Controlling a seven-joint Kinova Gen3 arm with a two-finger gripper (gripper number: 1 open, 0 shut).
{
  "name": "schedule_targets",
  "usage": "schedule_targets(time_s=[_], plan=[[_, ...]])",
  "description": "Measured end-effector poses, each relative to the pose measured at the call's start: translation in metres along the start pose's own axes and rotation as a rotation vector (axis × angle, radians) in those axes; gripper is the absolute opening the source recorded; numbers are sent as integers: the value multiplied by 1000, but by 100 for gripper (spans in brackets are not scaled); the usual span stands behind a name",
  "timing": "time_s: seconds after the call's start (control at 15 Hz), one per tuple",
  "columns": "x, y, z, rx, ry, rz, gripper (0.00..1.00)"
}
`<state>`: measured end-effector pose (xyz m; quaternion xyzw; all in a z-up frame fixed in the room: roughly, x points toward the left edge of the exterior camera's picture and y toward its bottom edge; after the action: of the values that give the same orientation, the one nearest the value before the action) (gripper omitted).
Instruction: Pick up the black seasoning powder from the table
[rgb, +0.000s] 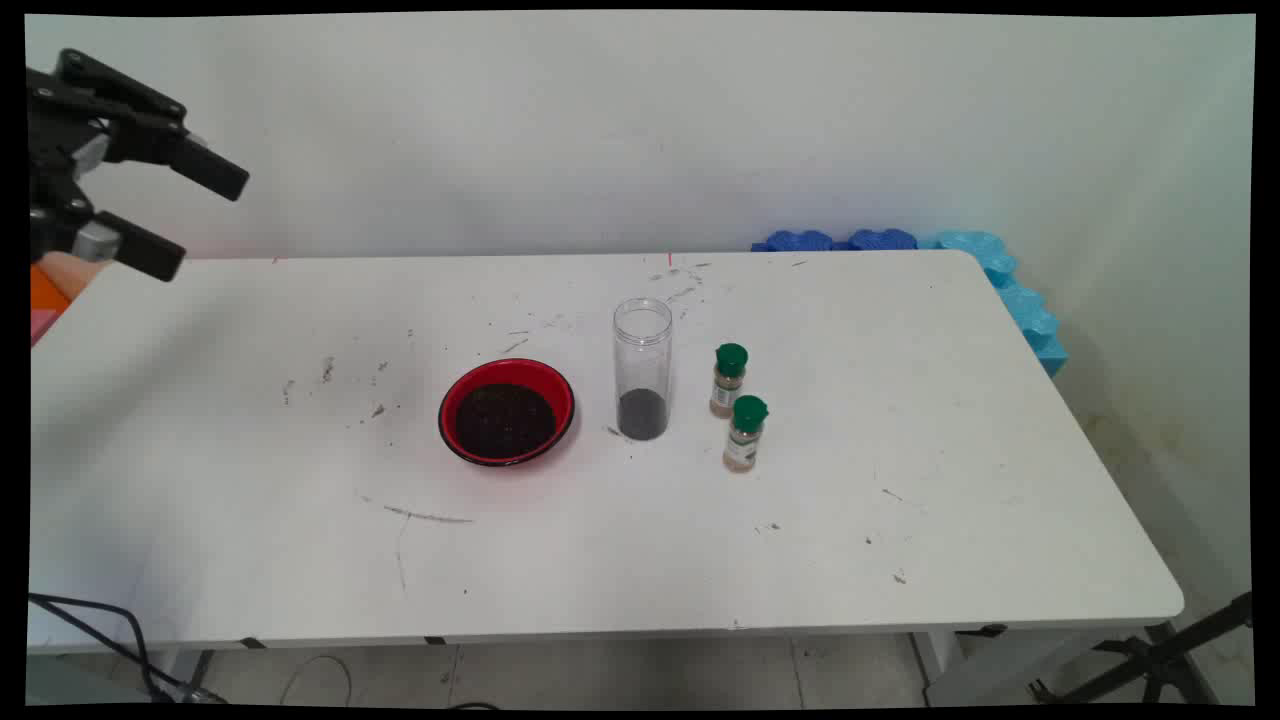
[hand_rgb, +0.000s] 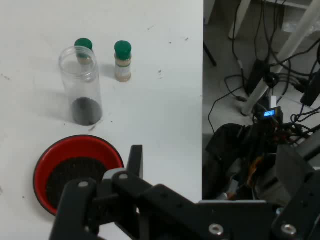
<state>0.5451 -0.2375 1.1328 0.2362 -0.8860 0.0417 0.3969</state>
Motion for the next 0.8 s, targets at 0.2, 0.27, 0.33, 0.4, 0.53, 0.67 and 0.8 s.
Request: schedule_targets(time_s=[0.2,0.27,0.33,0.4,0.53,0.67,0.8], plan=[[-4,-9,10,19,-5,-1,100],[-6,-14,16,28,-7,-2,100],[-8,-18,21,37,-9,-2,100],[-11,-23,29,47,-14,-1,100],[-18,-34,45,69,-23,-3,100],[-26,-44,64,93,-35,-9,100],[-36,-55,86,117,-48,-17,100]])
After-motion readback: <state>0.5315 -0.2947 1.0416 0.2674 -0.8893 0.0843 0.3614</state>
